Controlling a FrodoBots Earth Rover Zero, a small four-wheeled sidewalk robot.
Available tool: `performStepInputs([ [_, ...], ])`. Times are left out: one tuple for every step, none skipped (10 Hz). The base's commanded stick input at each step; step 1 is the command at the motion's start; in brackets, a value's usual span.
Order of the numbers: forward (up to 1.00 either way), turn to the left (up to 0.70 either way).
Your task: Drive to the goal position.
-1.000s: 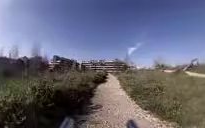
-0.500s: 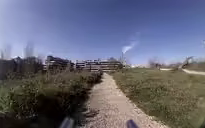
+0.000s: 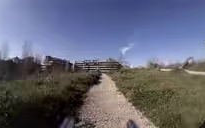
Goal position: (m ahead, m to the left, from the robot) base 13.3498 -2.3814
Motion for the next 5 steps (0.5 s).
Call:
performStepInputs([
  [0.5,0.0],
  [0.5,0.0],
  [0.5,0.0],
  [0.5,0.0],
  [0.5,0.0],
])
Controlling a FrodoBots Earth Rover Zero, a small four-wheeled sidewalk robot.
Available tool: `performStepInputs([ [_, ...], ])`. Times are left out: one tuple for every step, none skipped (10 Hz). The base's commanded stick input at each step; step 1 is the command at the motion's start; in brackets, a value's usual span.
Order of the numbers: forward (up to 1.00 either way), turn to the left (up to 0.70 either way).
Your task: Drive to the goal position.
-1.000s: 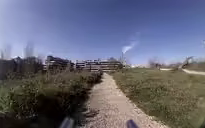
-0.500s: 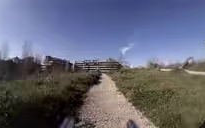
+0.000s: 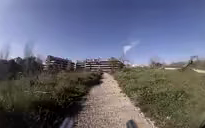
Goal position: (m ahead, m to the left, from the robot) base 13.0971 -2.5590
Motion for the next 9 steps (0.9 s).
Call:
performStepInputs([
  [0.5,0.0],
  [0.5,0.0],
  [0.5,0.0],
  [0.5,0.0],
  [0.5,0.0],
  [0.5,0.0],
  [0.5,0.0],
  [0.5,0.0],
  [0.5,0.0],
])
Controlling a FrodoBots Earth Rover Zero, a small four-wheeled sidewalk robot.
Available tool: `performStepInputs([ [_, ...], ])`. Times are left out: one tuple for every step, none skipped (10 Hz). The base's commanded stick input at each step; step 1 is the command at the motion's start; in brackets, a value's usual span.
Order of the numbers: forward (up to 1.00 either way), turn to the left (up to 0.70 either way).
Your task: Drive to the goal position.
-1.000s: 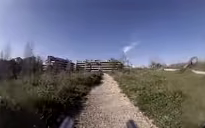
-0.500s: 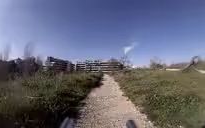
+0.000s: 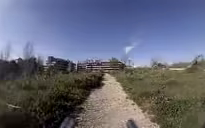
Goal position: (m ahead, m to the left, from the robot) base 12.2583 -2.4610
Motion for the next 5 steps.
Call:
performStepInputs([
  [0.5,0.0],
  [0.5,0.0],
  [0.5,0.0],
  [0.5,0.0],
  [0.5,0.0],
])
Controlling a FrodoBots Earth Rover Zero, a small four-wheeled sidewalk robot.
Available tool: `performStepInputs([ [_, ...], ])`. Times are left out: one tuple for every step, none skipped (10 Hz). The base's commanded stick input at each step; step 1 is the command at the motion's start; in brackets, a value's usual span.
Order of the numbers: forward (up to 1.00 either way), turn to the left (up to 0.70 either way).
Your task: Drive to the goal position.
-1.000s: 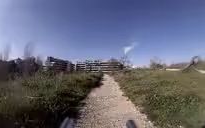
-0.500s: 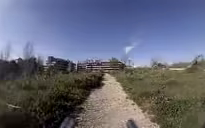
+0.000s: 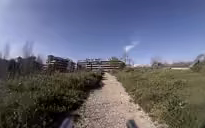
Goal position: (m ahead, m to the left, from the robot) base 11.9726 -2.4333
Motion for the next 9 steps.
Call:
performStepInputs([
  [0.5,0.0],
  [0.5,0.0],
  [0.5,0.0],
  [0.5,0.0],
  [0.5,0.0],
  [0.5,0.0],
  [0.5,0.0],
  [0.5,0.0],
  [0.5,0.0],
])
